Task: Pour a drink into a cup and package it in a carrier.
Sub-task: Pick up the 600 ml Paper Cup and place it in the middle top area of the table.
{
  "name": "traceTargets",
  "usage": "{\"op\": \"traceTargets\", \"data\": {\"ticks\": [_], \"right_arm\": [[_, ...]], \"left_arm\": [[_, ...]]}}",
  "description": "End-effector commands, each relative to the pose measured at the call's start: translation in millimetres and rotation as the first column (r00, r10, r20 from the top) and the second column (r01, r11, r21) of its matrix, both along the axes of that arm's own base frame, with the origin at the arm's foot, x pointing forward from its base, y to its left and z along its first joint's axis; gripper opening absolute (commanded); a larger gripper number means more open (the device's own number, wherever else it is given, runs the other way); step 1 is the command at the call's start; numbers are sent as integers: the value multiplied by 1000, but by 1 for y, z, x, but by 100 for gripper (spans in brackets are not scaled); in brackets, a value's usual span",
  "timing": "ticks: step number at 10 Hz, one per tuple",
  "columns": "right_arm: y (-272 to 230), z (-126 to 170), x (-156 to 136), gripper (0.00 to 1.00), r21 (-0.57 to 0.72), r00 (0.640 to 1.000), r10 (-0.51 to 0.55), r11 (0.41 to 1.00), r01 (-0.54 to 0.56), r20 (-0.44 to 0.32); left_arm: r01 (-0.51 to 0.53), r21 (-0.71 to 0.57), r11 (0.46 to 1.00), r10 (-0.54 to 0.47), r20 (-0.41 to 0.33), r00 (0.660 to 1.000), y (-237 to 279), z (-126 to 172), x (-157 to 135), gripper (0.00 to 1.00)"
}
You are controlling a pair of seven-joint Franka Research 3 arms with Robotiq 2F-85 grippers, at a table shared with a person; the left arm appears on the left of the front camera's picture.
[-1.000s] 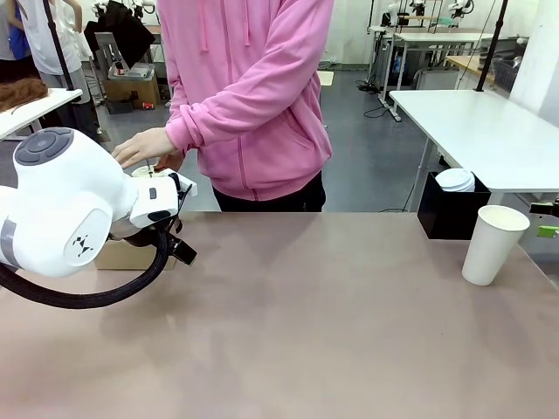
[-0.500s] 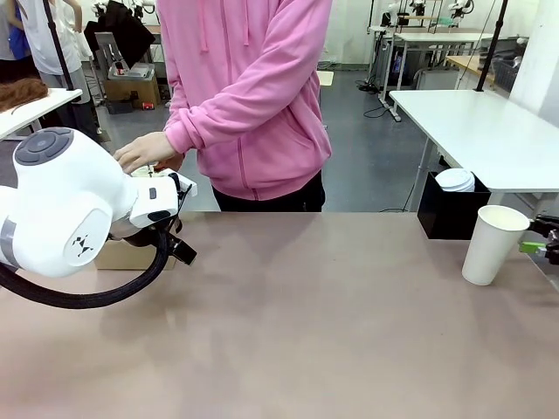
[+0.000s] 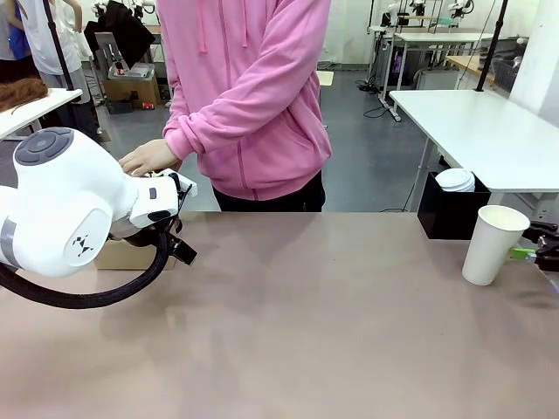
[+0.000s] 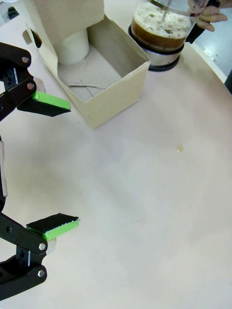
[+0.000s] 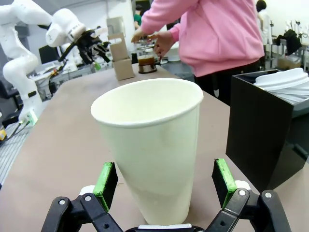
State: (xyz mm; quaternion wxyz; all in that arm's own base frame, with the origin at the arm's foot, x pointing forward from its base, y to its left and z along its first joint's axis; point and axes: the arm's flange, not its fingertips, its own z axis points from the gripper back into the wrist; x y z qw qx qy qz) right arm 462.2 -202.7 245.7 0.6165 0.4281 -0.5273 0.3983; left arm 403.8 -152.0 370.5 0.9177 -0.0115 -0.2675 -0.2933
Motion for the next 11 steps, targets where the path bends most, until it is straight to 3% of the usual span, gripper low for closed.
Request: {"op": "traceTargets", "data": {"ticks": [1, 10, 11], "right_arm": [[15, -1, 3, 100, 12, 999, -8, 1000, 7, 50], [48, -18, 18, 100, 30, 996, 79, 996, -80, 45], [42, -17, 20, 80, 62, 997, 57, 996, -59, 43]], "left_arm": [[0, -1, 1000, 0, 0, 1000, 0, 0, 0, 100], [0, -1, 1000, 0, 0, 1000, 0, 0, 0, 100], [0, -1, 1000, 0, 0, 1000, 0, 0, 0, 100]]}}
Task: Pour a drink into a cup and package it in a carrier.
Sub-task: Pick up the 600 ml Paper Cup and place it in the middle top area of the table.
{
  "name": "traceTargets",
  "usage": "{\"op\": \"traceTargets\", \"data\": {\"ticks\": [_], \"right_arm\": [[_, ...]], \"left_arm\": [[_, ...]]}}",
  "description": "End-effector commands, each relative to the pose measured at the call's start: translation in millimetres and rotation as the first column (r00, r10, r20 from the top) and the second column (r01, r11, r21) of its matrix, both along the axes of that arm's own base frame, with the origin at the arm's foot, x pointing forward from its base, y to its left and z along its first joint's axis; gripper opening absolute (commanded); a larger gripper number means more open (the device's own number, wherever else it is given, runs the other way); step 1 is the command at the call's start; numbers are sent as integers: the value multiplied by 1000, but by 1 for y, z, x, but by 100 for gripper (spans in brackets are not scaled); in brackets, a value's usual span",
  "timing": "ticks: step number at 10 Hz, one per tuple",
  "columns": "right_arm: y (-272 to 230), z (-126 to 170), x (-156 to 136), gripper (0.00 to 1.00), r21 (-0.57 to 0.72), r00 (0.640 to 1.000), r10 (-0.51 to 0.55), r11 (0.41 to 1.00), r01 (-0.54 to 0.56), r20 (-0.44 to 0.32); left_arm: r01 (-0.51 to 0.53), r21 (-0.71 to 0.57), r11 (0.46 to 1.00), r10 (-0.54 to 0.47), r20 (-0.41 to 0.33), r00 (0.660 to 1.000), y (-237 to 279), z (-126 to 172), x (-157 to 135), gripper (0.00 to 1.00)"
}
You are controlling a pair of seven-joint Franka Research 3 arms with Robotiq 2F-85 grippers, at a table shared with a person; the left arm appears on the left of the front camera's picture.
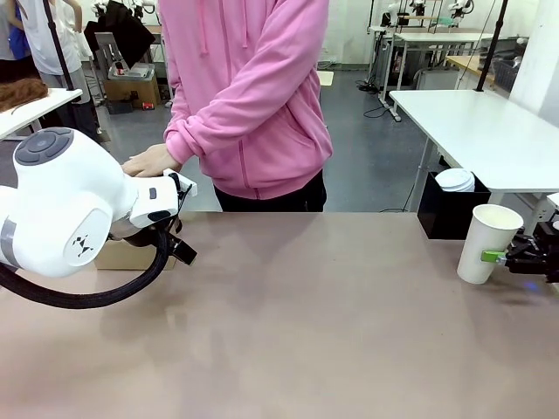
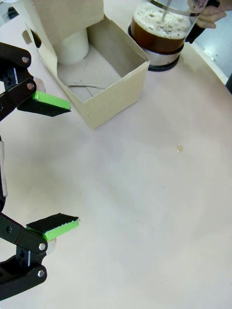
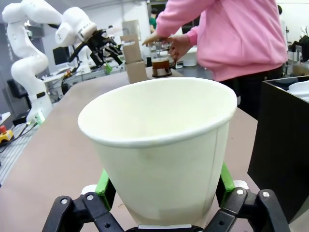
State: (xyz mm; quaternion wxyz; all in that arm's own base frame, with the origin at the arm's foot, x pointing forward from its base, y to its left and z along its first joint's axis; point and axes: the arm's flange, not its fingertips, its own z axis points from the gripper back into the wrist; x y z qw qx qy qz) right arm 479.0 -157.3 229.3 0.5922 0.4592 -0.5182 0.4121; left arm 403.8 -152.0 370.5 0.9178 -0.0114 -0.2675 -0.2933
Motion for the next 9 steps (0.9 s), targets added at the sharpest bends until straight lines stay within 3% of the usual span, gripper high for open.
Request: {"op": "traceTargets", "data": {"ticks": [1, 6, 9], "right_arm": [[2, 0, 0, 80, -3, 1000, 2, 1000, -2, -2], [-1, 0, 0, 80, 0, 1000, -1, 1000, 1, -2], [73, 80, -10, 80, -103, 986, -160, 981, 163, 42]], "left_arm": [[1, -1, 1000, -1, 0, 1000, 0, 0, 0, 100], [1, -1, 1000, -1, 0, 1000, 0, 0, 0, 100], [1, -1, 1000, -1, 0, 1000, 0, 0, 0, 100]]}}
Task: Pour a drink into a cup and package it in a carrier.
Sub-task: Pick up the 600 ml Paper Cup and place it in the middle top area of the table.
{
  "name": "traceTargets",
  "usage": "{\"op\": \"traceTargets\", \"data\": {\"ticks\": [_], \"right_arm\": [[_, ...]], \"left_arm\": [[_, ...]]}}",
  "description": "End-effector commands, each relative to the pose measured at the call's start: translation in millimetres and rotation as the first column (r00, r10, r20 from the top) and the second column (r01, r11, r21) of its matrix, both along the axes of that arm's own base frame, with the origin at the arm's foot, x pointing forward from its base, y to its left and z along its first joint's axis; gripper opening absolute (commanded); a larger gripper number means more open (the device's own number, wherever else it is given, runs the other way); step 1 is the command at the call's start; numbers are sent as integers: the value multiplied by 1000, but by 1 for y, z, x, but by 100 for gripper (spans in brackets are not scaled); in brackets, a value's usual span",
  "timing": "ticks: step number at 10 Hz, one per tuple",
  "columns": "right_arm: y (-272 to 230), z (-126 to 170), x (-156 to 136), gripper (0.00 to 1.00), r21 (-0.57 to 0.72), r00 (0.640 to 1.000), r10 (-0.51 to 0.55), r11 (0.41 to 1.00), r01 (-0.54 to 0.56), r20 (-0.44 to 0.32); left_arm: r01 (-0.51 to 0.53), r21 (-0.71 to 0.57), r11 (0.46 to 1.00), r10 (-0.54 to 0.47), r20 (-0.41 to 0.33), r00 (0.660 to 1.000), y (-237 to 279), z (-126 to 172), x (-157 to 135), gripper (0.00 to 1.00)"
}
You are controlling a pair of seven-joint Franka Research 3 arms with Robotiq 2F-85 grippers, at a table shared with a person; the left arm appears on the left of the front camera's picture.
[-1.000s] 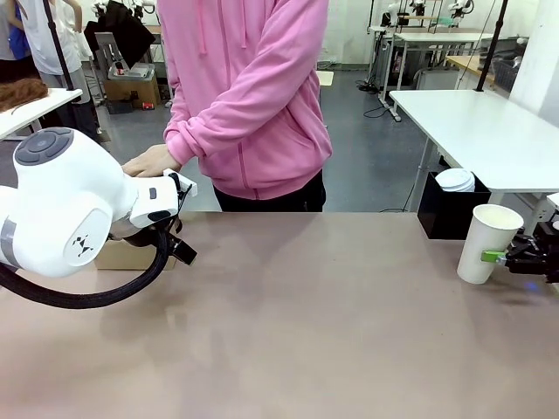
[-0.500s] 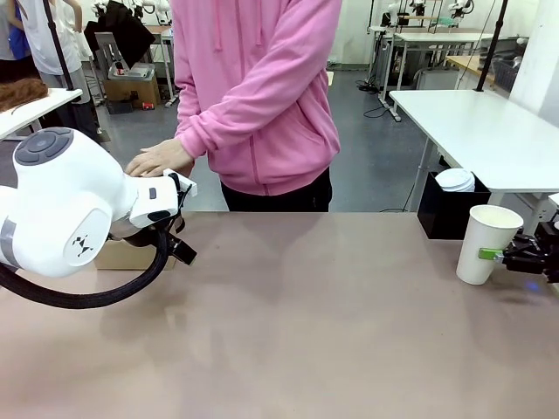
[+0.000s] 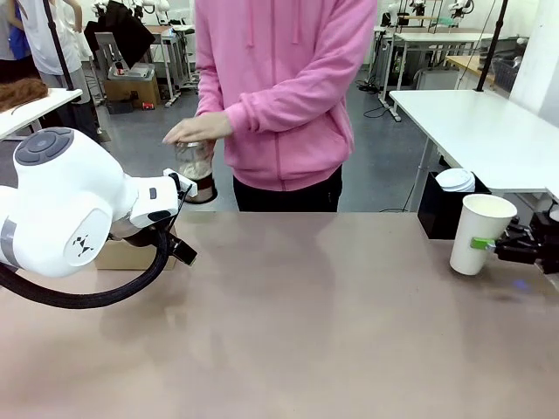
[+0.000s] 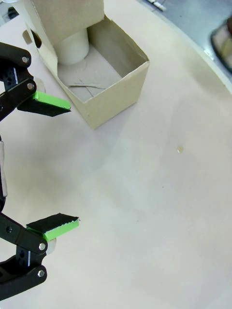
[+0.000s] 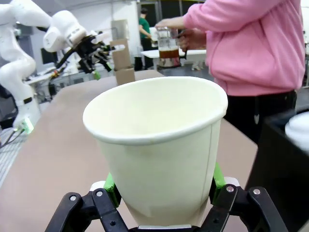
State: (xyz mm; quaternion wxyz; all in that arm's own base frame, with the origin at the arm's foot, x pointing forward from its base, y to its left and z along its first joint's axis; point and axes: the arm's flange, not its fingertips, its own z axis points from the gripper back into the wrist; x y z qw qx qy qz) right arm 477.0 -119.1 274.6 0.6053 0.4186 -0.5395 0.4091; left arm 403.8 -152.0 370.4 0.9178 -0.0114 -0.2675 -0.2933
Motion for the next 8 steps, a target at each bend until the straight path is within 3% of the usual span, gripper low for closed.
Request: {"op": "traceTargets", "data": {"ticks": [1, 2, 4, 8], "right_arm": [[60, 55, -7, 80, -80, 988, -153, 985, 150, -35], [96, 75, 3, 80, -57, 959, -257, 966, 252, -117], [168, 96, 24, 80, -6, 960, -273, 962, 273, -70], [259, 71, 86, 80, 16, 955, -282, 959, 284, -90]], "left_arm": [[1, -1, 1000, -1, 0, 1000, 0, 0, 0, 100], [1, -1, 1000, -1, 0, 1000, 0, 0, 0, 100], [1, -1, 1000, -1, 0, 1000, 0, 0, 0, 100], [1, -1, 1000, -1, 0, 1000, 0, 0, 0, 100]]}}
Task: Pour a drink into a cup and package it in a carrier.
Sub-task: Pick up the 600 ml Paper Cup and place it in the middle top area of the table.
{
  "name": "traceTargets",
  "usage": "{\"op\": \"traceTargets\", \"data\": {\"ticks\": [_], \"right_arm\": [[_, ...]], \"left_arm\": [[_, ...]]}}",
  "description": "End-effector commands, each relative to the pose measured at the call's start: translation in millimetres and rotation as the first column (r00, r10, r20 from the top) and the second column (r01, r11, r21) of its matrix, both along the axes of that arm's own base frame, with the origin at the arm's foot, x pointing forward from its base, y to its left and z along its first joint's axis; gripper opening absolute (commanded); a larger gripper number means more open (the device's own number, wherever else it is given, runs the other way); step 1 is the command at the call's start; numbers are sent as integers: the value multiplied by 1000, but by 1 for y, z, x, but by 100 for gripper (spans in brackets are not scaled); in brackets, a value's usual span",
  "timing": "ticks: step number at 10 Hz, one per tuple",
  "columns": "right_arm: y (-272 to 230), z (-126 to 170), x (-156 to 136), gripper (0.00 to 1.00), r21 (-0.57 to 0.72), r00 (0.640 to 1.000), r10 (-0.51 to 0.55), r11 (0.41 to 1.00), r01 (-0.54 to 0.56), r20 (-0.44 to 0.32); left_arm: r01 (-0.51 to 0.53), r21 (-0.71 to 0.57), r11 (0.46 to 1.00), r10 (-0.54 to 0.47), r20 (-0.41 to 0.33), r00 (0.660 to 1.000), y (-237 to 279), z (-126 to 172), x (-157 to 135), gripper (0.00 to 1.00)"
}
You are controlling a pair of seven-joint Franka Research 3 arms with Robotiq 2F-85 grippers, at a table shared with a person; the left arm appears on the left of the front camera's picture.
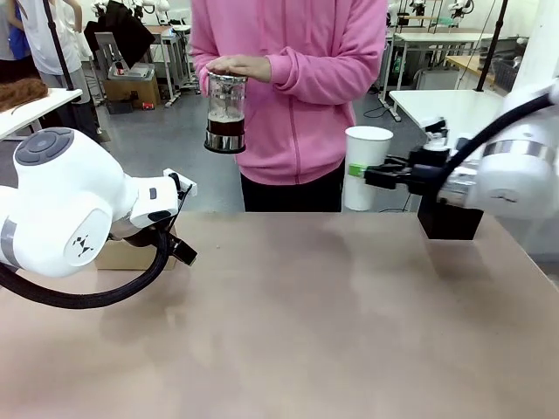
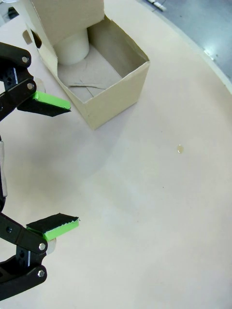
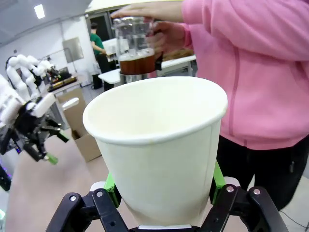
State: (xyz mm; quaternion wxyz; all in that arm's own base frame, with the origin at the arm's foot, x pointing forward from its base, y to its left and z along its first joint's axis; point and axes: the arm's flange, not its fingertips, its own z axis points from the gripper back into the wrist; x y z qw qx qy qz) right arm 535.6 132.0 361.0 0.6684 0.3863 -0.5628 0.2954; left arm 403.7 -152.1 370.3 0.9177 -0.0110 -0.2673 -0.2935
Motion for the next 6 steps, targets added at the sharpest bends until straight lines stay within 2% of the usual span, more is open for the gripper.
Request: {"op": "traceTargets", "data": {"ticks": [1, 3, 6], "right_arm": [[20, -32, 39, 80, -64, 997, -51, 996, 54, 49], [26, -59, 57, 80, -72, 995, -40, 996, 47, 93], [22, -81, 67, 80, -44, 993, -42, 998, 47, 114]], "left_arm": [[0, -2, 1000, 0, 0, 1000, 0, 0, 0, 100], [0, -2, 1000, 0, 0, 1000, 0, 0, 0, 100], [0, -2, 1000, 0, 0, 1000, 0, 0, 0, 100]]}}
